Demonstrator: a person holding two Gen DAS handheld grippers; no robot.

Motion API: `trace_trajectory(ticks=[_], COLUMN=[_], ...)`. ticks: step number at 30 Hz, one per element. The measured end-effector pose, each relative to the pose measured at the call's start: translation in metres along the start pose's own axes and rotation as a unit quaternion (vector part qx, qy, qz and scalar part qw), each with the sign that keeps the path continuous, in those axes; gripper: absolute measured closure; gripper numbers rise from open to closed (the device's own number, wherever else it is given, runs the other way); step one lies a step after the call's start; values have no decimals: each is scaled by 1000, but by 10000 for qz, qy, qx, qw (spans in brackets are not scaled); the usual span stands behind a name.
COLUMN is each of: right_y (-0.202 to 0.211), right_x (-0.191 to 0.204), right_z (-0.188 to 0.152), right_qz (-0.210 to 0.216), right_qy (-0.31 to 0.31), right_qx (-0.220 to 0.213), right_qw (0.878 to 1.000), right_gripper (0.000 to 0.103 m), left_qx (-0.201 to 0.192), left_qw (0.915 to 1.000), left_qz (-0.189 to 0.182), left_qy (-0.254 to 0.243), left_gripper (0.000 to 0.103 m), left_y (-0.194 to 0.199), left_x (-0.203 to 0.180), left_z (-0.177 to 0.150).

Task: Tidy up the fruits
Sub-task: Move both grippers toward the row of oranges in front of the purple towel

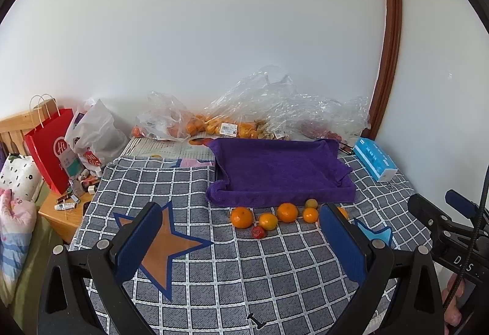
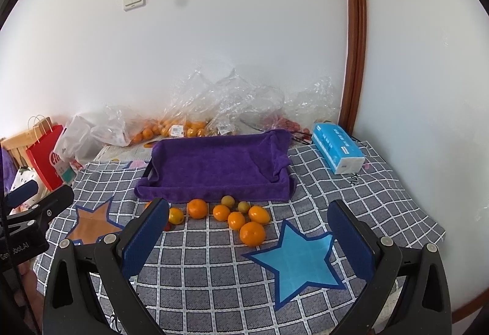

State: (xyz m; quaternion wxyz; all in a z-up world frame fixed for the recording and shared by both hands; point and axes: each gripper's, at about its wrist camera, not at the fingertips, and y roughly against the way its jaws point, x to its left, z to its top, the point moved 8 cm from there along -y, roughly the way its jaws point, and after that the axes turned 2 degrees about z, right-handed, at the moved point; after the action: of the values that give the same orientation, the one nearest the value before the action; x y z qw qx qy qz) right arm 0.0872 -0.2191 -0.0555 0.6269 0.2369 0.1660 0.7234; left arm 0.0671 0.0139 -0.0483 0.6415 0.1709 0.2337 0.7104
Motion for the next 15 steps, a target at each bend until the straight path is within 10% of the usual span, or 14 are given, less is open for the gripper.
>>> trace_trajectory(ticks=[15], right_y=[-50], right_x=[1], right_z=[-10], right_qz=[-64], right_qy=[25], right_qx=[254], right_qw=[9997], right_gripper=[1], left_qx=[408], left_qw=[9991], left_qz=[-43], left_qy=[72], left_gripper=[0], left_y=[-50], left_x=[8], left_z=[-10])
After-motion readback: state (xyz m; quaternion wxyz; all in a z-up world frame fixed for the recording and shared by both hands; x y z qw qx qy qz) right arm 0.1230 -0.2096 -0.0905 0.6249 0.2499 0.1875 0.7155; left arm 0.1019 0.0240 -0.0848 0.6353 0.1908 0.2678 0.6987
